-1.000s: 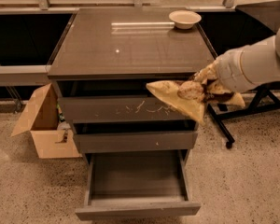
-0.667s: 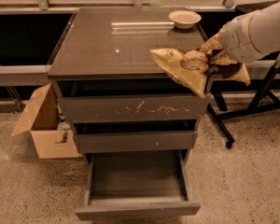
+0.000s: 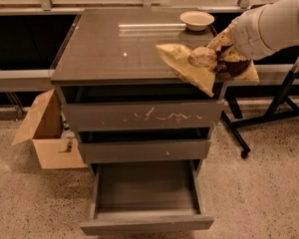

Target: Pick brown chip bag from bottom drawer and place on counter

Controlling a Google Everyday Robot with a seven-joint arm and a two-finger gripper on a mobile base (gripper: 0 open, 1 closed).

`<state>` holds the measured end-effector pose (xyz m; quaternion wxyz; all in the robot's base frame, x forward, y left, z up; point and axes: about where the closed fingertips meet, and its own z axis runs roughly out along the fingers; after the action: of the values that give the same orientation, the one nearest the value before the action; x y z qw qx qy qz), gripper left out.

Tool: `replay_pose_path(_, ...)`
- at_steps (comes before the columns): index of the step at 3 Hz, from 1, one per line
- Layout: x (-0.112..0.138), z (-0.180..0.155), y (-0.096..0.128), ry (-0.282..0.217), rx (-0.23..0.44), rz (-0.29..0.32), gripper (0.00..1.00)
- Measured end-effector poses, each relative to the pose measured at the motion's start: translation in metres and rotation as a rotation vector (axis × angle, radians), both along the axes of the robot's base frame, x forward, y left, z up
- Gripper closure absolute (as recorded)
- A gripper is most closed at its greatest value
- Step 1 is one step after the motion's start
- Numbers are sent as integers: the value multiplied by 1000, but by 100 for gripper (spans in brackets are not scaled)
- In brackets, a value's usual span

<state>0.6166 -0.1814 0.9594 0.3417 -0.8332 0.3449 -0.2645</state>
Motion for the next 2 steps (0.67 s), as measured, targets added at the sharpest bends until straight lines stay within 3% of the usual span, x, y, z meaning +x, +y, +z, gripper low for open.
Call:
replay_pose_path(1, 53, 6, 23, -54, 15, 70, 100)
replay_pose_path(2, 125, 20, 58, -129, 71, 128, 100)
